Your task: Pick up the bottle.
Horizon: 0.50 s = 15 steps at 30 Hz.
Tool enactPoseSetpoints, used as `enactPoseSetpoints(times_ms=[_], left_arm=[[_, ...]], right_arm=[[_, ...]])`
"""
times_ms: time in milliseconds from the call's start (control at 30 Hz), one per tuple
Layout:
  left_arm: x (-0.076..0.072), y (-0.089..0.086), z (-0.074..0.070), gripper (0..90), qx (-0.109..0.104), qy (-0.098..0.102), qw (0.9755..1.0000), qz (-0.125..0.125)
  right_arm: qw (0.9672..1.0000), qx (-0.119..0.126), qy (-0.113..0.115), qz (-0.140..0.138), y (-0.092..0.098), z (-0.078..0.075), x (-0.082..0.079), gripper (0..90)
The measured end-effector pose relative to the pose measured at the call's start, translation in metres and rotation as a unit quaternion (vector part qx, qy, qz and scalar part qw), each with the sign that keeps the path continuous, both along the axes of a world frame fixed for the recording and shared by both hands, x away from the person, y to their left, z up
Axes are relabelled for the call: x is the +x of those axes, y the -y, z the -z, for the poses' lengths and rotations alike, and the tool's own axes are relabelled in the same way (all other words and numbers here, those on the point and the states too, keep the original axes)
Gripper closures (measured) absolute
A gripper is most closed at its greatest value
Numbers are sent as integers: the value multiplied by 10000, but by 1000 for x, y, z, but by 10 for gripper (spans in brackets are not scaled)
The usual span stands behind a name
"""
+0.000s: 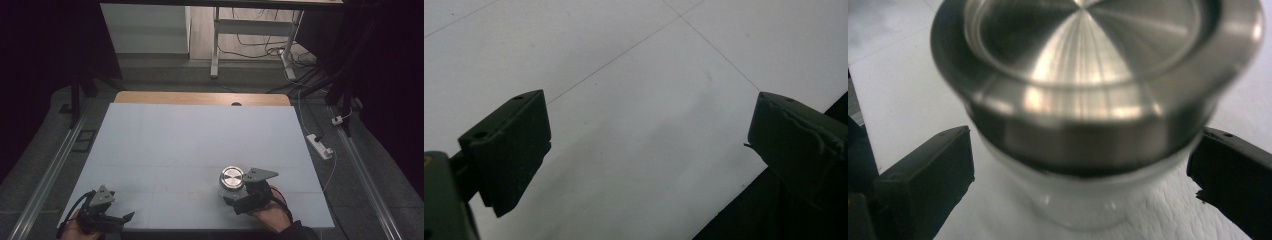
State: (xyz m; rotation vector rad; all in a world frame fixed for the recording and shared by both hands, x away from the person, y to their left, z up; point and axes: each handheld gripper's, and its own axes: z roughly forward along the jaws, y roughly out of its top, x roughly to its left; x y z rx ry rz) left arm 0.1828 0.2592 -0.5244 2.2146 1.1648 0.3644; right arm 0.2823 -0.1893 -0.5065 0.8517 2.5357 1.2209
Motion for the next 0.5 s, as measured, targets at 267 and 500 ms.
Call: enactPoseSetpoints(times_ms=[267, 500], left_arm=[[0, 0, 0, 44, 0, 9, 10000, 5], [0, 0, 0, 44, 3, 7, 10000, 16]], right_arm=[[9998, 139, 137, 1, -7, -2, 8, 51], [9997, 150, 189, -77, -7, -3, 7, 119]])
